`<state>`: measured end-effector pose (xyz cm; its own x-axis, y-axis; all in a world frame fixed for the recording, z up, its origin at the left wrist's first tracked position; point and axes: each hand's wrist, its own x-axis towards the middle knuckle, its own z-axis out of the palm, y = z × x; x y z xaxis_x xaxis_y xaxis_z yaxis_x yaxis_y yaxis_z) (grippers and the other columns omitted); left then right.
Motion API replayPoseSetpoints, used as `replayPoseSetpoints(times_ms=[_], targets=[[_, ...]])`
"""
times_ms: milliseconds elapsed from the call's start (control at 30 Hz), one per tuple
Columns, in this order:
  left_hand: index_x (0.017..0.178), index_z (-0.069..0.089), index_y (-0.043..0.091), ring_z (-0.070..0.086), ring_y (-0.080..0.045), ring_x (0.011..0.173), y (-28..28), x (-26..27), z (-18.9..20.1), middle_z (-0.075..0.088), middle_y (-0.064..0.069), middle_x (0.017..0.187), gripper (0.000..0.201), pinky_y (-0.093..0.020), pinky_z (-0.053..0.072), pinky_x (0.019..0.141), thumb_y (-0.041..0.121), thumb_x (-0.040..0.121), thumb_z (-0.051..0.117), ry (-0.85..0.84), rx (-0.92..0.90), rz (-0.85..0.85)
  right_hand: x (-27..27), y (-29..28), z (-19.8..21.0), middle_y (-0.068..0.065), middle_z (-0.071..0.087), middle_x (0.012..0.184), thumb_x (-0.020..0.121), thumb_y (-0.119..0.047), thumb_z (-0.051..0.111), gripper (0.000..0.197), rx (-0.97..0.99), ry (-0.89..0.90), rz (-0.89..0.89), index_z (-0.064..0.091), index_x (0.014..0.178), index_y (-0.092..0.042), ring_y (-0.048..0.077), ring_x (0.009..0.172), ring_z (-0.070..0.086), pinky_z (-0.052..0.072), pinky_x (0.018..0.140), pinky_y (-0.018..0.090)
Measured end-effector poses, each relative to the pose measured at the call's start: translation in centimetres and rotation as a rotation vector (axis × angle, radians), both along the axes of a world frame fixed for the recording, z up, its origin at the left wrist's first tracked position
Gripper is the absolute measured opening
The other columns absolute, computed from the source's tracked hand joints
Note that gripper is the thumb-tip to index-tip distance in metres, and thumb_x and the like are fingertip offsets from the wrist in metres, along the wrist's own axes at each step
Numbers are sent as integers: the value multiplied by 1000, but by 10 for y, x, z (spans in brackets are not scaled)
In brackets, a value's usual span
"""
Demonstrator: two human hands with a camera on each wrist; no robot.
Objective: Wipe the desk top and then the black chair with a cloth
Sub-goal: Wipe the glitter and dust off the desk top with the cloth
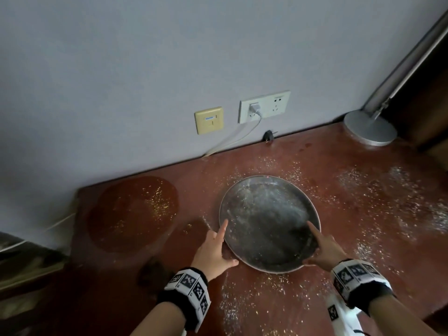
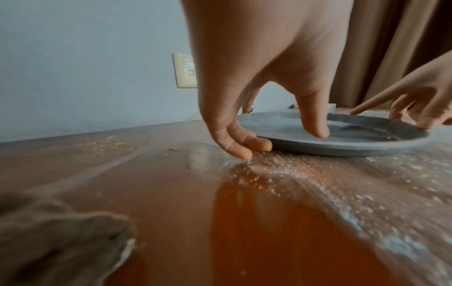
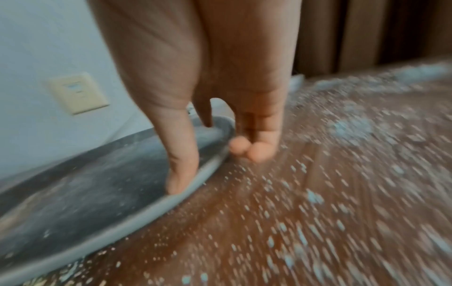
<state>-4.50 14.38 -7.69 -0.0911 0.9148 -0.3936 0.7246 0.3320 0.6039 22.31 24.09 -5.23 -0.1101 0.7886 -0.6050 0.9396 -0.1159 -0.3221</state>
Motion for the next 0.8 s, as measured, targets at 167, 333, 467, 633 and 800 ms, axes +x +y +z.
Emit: replayPoseSetpoints(times_ms=[167,333,467,633,800], targets=[[149,4,34,53,-4,87,-33,-38,8,38,10,111,84,-19,47,85,27,89,62,53,103,139,-74,-21,40,4,35,136,92,-19,52,65,394,-213,437,17,146,-27,16,102,56,51,84,24],[149,19,31,53,-3,89,-72,-84,16,41,12,115,65,-15,44,82,23,94,53,187,154,281,-182,-85,15,-7,28,152,98,-15,39,45,324,212,1098,40,141,-24,10,138,29,29,111,24],[147,26,28,52,-11,109,-104,-115,14,41,7,128,58,-21,41,90,23,95,50,208,136,459,-236,-122,-26,-3,63,123,82,-29,33,47,261,218,1303,71,109,-24,12,117,56,53,83,19],[141,35,24,39,-11,123,-146,-144,6,38,6,133,47,-22,37,100,28,96,46,370,52,583,-267,-137,-38,-9,69,109,71,-30,34,48,364,133,1287,76,95,-28,10,108,60,48,56,7],[143,31,26,23,-14,138,-172,-166,-3,24,2,147,54,-27,23,112,36,94,51,481,-86,682,-292,-89,-31,4,23,154,85,4,52,63,437,100,1114,34,144,-10,21,143,9,45,92,16]])
